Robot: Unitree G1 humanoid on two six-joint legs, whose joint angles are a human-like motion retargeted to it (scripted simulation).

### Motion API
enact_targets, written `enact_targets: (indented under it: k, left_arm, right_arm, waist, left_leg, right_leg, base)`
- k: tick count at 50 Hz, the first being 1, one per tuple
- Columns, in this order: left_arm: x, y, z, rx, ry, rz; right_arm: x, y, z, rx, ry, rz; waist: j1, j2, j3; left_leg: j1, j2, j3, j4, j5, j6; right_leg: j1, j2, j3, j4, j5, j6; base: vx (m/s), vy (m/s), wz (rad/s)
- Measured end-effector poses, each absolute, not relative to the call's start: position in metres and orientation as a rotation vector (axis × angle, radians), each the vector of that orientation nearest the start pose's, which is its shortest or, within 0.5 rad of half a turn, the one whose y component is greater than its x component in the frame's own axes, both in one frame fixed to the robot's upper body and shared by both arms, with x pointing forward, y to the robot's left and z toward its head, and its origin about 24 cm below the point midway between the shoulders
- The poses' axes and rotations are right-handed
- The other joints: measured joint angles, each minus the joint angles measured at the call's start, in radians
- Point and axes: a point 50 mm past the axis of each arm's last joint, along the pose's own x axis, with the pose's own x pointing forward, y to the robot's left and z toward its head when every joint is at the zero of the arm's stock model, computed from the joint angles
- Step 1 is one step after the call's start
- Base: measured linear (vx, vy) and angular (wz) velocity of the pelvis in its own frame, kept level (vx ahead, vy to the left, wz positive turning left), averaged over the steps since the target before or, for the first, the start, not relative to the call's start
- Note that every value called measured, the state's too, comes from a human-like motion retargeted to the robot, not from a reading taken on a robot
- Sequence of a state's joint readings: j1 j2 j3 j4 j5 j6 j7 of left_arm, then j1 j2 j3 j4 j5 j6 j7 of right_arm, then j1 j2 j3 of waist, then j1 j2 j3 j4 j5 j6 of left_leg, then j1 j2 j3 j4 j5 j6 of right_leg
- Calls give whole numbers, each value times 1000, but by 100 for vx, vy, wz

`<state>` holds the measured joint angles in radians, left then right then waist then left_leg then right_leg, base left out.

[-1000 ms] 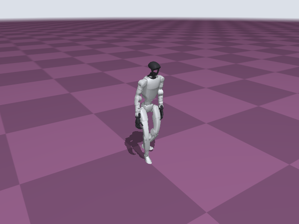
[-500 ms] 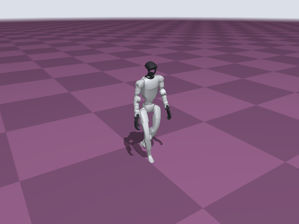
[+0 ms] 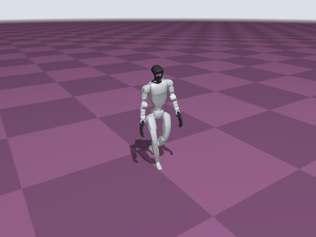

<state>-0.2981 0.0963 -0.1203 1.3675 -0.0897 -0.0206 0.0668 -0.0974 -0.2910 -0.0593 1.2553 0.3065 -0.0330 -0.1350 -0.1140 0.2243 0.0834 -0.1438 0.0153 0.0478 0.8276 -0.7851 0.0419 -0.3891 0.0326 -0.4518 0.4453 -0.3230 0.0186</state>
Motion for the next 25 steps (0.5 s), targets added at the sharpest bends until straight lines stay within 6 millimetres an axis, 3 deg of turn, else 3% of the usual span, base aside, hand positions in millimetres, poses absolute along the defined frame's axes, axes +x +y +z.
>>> enact_targets:
  k: [14,22,25]
  left_arm:
    - [162,179,-152,157,1125,23]
    - [153,184,-154,140,1147,36]
    - [152,186,-155,133,1146,39]
  right_arm:
    - [121,-276,-142,2,1085,-515]
    - [116,-272,-146,12,1117,-490]
    - [112,-270,-148,19,1135,-480]
  waist:
    - [-6,31,17]
    - [18,50,34]
    - [21,49,39]
  left_leg:
    - [-19,31,-12,124,93,-38]
    - [-56,19,-126,263,217,-128]
    - [-85,51,-114,337,260,-131]
  right_leg:
    - [52,66,33,-50,11,-5]
    - [79,131,69,-60,19,-20]
    - [90,140,77,-61,17,-26]
  base:
    - [4,-2,-22]
    - [3,-2,-38]
    - [3,-1,-9]
